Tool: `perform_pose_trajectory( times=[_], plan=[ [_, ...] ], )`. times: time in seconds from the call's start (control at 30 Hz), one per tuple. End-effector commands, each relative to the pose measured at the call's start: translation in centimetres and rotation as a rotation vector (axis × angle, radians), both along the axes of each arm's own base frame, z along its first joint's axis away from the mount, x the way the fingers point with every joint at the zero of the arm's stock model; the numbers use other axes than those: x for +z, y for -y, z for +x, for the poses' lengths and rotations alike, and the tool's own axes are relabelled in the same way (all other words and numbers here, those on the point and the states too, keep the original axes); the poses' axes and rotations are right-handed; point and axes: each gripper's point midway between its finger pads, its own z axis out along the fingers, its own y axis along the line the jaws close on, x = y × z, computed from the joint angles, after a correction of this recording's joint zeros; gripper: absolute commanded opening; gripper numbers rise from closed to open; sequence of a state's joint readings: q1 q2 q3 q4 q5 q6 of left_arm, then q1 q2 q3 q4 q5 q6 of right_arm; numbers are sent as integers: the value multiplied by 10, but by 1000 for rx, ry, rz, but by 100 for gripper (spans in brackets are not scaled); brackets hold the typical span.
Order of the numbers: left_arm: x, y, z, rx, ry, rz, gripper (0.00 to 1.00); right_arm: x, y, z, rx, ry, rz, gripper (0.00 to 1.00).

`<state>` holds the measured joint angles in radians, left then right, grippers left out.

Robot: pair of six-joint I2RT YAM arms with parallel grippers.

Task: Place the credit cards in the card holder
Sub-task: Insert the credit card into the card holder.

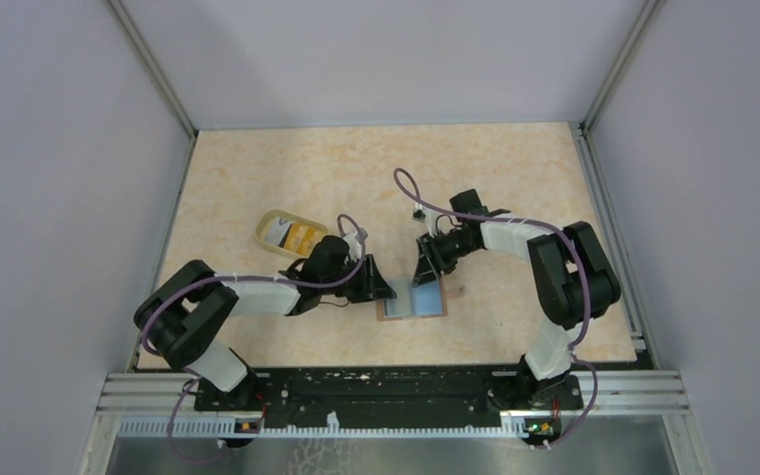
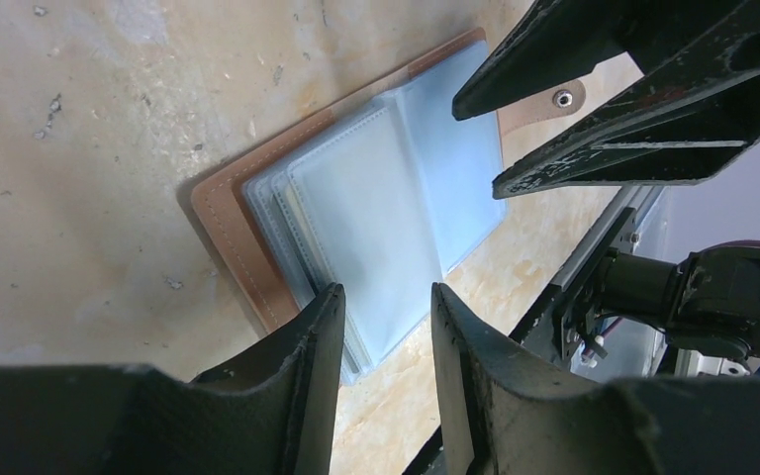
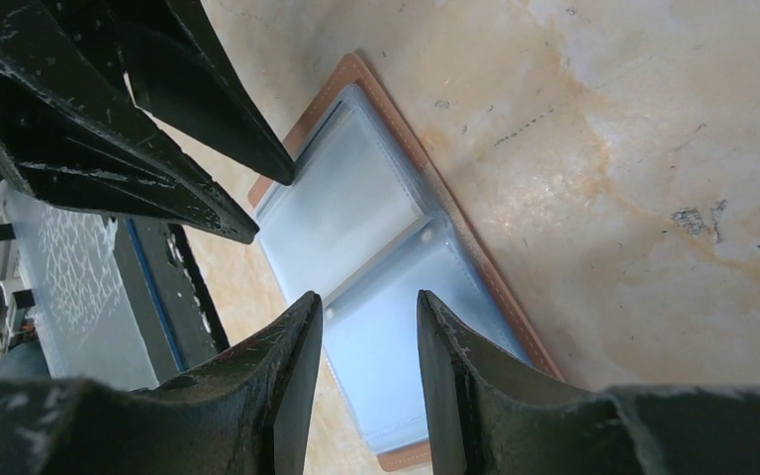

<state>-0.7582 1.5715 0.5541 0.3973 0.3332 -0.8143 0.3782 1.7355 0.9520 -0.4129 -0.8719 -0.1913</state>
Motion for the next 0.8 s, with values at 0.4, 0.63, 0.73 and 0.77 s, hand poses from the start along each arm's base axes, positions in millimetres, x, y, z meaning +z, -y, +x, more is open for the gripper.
perform_pose_trajectory(
  times=[0.4,0.63,0.73,0.77],
  plan=[
    [7,20,4,-43,6,-49,45,4,-10,10,38,52,-16,40],
    [13,34,6,-79,8,-123,45,38,-7,26,7,203,-6,41],
    [17,41,7,-91,14,-161,46,51,0,34,-27,240,8,41],
    [18,42,8,-93,14,-171,46,55,5,38,-45,247,15,41]
  ],
)
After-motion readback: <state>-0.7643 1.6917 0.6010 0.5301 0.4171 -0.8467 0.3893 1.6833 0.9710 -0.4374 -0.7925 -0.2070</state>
